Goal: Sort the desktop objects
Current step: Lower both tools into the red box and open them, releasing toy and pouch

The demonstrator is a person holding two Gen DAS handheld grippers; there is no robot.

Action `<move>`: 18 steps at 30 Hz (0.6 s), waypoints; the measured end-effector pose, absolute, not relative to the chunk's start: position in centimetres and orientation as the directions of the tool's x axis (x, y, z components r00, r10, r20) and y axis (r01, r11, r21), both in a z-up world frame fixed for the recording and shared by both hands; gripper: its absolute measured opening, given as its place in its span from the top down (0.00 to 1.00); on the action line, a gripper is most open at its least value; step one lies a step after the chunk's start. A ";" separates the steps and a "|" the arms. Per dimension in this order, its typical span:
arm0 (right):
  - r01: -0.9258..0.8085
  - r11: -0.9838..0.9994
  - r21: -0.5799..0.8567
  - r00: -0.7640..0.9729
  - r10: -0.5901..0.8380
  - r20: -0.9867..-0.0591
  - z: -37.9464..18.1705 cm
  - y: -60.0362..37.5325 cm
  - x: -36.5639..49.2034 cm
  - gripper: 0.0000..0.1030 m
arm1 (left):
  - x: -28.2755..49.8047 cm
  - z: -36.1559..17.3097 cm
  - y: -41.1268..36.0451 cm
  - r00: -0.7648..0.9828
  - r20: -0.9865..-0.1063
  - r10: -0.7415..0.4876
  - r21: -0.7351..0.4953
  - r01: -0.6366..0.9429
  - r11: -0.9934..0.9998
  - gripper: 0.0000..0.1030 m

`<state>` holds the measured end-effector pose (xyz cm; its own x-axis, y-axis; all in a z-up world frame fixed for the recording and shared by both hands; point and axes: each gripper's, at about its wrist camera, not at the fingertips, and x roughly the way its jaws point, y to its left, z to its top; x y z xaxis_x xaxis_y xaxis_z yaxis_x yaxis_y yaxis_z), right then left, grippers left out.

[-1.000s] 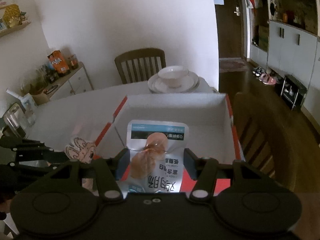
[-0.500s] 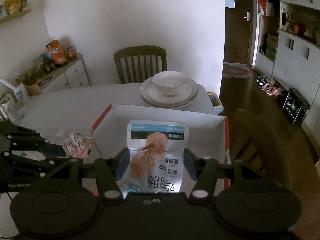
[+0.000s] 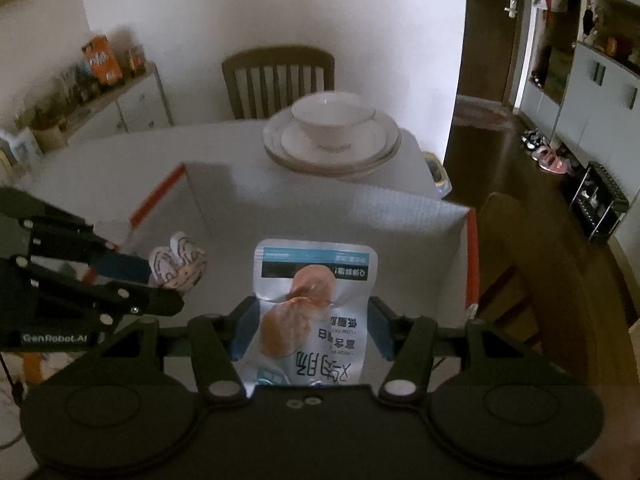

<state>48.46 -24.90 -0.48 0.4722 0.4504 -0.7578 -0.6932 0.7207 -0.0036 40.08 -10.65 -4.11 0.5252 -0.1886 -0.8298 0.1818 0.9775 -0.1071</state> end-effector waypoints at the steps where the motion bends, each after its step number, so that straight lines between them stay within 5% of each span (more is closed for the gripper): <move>1: -0.697 0.717 -0.006 0.464 0.444 -0.766 -0.9 -24.8 48.7 0.44 | 40.5 -4.5 -10.6 0.509 -0.839 -0.193 -0.113 0.183 0.977 0.78; 18: -0.767 0.637 -0.078 0.358 0.324 -0.876 -4.5 -22.6 50.0 0.43 | 43.9 -9.1 -10.9 0.297 -0.935 -0.192 -0.127 0.223 0.966 0.78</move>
<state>50.02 -22.63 -4.51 0.3582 0.3235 -0.8758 -0.7665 0.6375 -0.0780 43.95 -10.90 -9.12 0.2975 -0.1919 -0.9352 0.2230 0.9665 -0.1274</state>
